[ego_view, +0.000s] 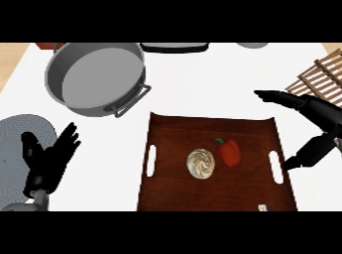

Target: Pick the cupcake from the tray and place it in the tiered shelf

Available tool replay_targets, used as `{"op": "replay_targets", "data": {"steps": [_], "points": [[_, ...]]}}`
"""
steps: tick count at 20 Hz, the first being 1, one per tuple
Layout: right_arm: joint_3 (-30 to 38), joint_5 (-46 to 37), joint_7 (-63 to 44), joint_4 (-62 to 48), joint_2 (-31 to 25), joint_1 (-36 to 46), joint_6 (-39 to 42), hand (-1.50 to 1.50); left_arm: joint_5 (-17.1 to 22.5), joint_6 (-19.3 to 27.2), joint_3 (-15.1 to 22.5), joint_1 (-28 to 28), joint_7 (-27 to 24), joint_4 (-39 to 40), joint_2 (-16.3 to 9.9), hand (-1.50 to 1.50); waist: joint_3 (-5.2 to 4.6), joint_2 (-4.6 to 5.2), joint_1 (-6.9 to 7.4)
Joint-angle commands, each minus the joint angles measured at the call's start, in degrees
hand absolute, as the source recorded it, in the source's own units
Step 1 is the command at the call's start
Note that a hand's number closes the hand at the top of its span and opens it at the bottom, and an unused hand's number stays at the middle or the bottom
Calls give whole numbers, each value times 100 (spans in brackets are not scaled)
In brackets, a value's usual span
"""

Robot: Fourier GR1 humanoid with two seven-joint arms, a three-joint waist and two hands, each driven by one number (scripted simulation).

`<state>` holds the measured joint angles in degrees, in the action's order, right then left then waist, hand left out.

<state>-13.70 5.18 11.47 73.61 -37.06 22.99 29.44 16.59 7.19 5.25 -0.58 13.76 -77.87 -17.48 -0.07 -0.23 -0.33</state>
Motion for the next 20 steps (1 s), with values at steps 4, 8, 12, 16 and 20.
{"op": "replay_targets", "data": {"steps": [4, 8, 12, 16, 20], "points": [[-332, -49, -2576, 1541, 304, 260, -333, -150, -174, 106, -17, -248, 60, 176, 114, 0, -4, -3, -19], [-660, -428, -3814, 2190, 958, 417, -949, -150, -110, -14, -96, -456, 175, 367, 155, 0, -2, 7, -2], [-1042, -1379, -4181, 2235, 1245, 299, -1271, -150, -190, -233, -128, -75, -300, 388, 145, 0, 2, 16, 49], [-1291, -1498, -5145, 2363, 1801, 481, -1061, -150, -191, -212, -297, -598, 134, 539, 107, 0, 3, 19, 30], [-1533, -2018, -4884, 1841, 1852, 504, -741, -150, -348, -65, -173, -349, 230, 126, 231, 0, 7, 23, 82]]}}
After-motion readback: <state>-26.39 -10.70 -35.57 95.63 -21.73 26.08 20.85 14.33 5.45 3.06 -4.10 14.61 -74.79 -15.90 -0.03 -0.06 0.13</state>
